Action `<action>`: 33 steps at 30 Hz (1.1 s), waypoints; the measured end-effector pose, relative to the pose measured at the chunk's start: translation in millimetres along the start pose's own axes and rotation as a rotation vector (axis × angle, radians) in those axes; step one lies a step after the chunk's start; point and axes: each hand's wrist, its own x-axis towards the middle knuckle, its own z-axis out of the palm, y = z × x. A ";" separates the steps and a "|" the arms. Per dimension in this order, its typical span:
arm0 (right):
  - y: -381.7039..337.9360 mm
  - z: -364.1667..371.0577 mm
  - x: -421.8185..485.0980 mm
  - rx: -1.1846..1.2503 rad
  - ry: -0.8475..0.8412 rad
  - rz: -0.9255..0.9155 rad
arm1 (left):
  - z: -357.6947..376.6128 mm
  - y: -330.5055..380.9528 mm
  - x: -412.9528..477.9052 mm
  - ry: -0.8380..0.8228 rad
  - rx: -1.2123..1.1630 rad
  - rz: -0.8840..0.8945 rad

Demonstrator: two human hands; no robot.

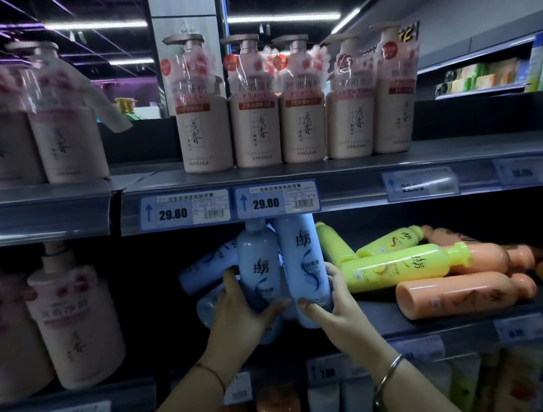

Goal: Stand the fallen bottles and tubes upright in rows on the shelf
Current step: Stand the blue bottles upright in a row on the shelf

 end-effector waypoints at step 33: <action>7.3 -25.4 23.9 -0.176 -0.262 0.180 | -39.8 -34.6 -21.7 -0.115 0.067 -0.063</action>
